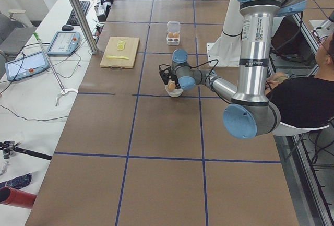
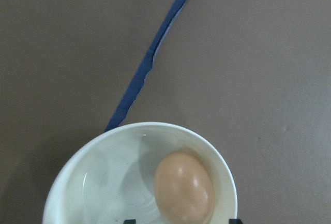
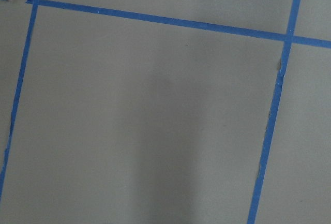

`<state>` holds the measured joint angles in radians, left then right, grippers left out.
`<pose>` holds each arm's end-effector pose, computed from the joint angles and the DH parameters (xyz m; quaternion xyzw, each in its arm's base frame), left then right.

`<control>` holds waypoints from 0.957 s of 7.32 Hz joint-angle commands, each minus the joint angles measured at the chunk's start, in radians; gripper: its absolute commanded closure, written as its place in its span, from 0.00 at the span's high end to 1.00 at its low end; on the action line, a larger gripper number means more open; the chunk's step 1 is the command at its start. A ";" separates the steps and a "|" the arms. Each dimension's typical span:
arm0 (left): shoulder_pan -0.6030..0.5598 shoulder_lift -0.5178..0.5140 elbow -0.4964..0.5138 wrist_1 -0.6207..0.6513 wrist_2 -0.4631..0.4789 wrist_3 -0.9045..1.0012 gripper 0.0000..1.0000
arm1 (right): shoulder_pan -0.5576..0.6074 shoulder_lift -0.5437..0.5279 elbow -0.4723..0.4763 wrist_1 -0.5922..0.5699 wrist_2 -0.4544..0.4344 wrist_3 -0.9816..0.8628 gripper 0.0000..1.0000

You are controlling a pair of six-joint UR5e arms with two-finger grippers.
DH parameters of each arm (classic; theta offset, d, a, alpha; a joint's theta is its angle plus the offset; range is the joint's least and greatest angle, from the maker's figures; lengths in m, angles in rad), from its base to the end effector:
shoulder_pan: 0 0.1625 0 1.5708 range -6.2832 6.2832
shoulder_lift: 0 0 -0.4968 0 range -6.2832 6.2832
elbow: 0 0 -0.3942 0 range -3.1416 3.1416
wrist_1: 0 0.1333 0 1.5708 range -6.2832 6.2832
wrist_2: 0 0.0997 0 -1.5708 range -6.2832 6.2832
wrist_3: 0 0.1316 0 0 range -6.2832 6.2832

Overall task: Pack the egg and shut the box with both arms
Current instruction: 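Move the left gripper over the white bowl toward the brown egg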

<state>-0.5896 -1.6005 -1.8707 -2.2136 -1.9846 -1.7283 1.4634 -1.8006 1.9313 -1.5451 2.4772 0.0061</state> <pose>0.4070 -0.3690 0.5170 -0.0794 0.4856 -0.2264 0.8406 -0.0122 -0.3897 0.6595 0.0454 -0.4398 -0.0795 0.8934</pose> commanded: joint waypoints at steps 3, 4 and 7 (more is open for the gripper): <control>0.004 -0.009 0.007 0.002 0.003 0.003 0.63 | 0.000 0.000 -0.008 0.000 -0.001 0.000 1.00; 0.004 -0.009 0.014 0.002 0.003 0.006 0.63 | 0.000 0.000 -0.009 0.000 0.000 0.000 1.00; 0.004 -0.022 0.030 0.003 0.004 0.007 0.63 | 0.000 0.001 -0.015 0.002 -0.001 0.000 1.00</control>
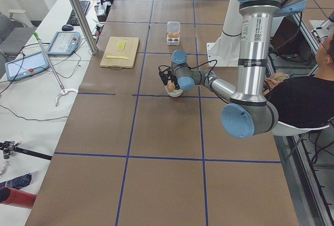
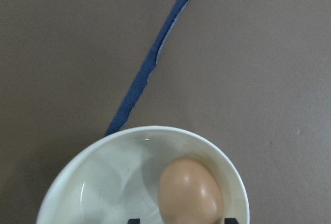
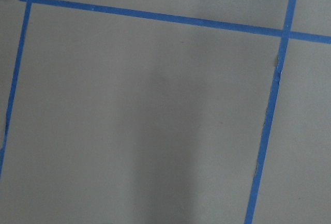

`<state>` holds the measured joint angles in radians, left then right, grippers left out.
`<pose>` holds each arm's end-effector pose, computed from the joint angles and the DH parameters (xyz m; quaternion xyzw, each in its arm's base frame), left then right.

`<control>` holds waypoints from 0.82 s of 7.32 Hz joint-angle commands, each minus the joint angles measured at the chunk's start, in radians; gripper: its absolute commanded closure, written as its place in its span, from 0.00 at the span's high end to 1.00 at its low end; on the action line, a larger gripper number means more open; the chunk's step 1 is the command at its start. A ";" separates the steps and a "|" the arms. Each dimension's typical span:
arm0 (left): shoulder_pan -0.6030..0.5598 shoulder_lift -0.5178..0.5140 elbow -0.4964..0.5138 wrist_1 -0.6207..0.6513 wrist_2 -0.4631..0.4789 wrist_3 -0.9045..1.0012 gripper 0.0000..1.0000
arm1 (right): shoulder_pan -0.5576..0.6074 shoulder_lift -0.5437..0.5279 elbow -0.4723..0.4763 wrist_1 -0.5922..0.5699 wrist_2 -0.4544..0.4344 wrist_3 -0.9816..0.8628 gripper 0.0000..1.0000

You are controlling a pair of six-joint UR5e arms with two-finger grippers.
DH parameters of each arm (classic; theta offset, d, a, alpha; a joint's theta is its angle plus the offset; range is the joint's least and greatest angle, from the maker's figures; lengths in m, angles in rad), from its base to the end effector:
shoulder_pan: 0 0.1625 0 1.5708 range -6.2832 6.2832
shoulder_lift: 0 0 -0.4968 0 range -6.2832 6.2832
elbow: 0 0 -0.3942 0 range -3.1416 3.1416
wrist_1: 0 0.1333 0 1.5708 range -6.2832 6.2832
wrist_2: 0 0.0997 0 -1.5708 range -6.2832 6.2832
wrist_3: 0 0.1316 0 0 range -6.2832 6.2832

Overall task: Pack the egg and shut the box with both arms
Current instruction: 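Lower the left gripper into the bowl around the brown egg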

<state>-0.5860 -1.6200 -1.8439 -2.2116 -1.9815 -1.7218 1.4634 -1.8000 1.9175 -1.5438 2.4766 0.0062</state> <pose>0.4172 -0.3738 0.5209 -0.0786 0.4817 -0.2244 0.8434 -0.0121 -0.3899 0.6661 0.0400 -0.4394 -0.0769 0.8941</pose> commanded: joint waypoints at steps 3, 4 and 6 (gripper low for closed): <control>0.002 -0.003 0.017 0.007 0.003 0.002 0.62 | 0.000 -0.001 -0.002 0.001 0.001 0.000 1.00; 0.003 -0.001 0.018 0.009 0.003 0.002 0.61 | 0.000 -0.001 -0.002 0.001 0.001 0.000 1.00; 0.017 -0.001 0.017 0.026 0.047 0.004 0.60 | 0.000 -0.001 -0.002 -0.001 0.004 0.000 1.00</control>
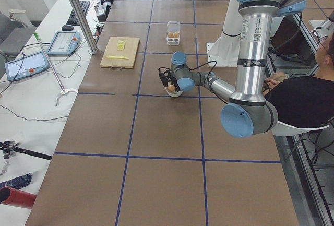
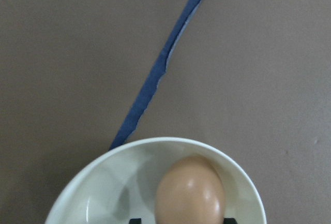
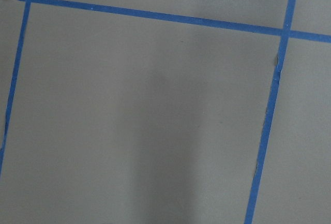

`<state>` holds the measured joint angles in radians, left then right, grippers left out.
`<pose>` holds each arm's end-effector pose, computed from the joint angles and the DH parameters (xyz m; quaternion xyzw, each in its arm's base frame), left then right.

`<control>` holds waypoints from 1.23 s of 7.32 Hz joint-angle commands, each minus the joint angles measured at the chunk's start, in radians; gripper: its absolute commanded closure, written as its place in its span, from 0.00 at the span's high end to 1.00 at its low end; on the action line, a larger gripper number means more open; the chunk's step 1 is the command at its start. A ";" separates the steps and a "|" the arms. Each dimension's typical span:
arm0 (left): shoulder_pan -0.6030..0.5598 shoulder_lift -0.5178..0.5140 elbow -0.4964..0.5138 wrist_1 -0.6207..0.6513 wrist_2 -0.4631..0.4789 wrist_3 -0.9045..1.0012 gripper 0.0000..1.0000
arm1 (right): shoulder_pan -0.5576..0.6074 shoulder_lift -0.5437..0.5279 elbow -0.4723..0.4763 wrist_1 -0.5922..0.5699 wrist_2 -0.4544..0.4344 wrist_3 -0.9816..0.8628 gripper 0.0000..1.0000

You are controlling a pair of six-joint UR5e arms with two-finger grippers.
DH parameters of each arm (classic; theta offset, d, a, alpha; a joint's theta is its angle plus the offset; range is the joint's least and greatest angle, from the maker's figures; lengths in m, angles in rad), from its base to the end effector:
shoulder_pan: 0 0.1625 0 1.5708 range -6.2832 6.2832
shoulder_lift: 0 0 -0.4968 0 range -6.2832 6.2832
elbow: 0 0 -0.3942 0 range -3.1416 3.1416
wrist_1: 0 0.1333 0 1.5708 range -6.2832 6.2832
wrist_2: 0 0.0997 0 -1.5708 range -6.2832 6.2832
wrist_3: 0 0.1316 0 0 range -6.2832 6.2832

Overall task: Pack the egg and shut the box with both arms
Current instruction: 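Lower the left gripper into the bowl around the brown egg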

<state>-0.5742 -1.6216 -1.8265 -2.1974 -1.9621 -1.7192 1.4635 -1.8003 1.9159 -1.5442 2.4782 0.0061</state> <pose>0.4235 -0.3730 0.5320 -0.0765 0.4680 -0.2279 0.8504 -0.0122 -0.3897 0.6669 0.0390 -0.4401 -0.0764 0.8938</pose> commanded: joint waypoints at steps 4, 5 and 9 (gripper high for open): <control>0.002 0.000 -0.016 0.035 0.029 0.001 0.00 | 0.000 -0.002 -0.009 -0.002 0.002 -0.002 1.00; 0.004 0.002 -0.016 0.035 0.029 0.001 0.00 | 0.000 -0.001 -0.017 -0.001 0.001 -0.002 1.00; 0.005 0.000 -0.016 0.036 0.031 0.001 0.51 | 0.000 -0.001 -0.017 -0.001 0.002 0.000 1.00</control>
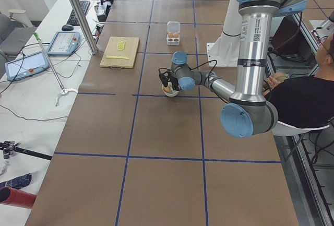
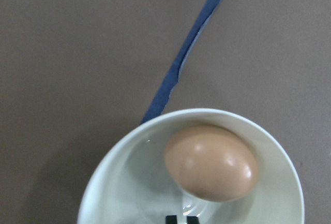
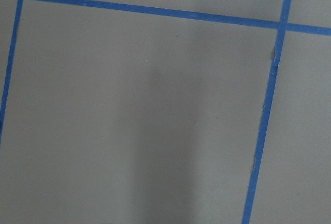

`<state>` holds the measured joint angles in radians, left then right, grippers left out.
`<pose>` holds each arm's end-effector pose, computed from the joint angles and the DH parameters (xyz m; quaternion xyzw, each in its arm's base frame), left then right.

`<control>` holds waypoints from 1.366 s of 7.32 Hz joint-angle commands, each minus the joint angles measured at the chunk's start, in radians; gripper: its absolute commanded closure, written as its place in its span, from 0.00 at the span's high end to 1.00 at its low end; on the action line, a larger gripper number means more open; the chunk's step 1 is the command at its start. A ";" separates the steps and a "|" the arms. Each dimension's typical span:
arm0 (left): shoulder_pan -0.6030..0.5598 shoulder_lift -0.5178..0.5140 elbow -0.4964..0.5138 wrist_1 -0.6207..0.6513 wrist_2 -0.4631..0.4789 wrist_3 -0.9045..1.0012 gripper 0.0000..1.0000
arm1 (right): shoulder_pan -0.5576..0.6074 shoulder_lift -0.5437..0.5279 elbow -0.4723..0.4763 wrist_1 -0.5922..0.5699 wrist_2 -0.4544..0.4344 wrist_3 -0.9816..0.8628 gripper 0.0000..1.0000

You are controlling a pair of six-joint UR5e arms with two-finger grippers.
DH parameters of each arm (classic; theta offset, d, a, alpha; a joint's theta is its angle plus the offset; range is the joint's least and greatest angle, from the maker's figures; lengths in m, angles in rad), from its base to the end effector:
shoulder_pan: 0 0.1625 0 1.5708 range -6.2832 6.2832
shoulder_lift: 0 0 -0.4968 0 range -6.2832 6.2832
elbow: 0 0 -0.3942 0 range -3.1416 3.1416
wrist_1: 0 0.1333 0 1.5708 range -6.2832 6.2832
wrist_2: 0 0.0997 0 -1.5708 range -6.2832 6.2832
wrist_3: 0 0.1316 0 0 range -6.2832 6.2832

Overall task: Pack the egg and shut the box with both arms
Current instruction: 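Lower the left gripper into the bowl around the brown egg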

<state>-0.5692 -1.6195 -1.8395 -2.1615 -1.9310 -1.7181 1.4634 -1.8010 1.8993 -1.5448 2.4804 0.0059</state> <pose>0.4224 -0.3735 0.5329 -0.0671 0.4557 -0.2364 0.8556 -0.0123 -0.3888 0.6753 0.0309 -0.4409 -0.0727 0.8941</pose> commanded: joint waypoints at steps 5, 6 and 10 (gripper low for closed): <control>-0.011 -0.002 0.005 0.008 0.001 0.000 0.58 | 0.000 0.000 0.000 0.000 0.000 0.000 1.00; -0.009 -0.003 0.003 0.034 0.021 0.002 0.62 | 0.000 0.000 0.001 0.000 0.000 0.000 1.00; -0.009 -0.016 -0.004 0.042 0.137 0.040 0.80 | 0.000 0.000 0.001 0.000 0.000 0.000 1.00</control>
<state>-0.5768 -1.6309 -1.8416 -2.1212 -1.8234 -1.6853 1.4634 -1.8009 1.9006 -1.5447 2.4804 0.0071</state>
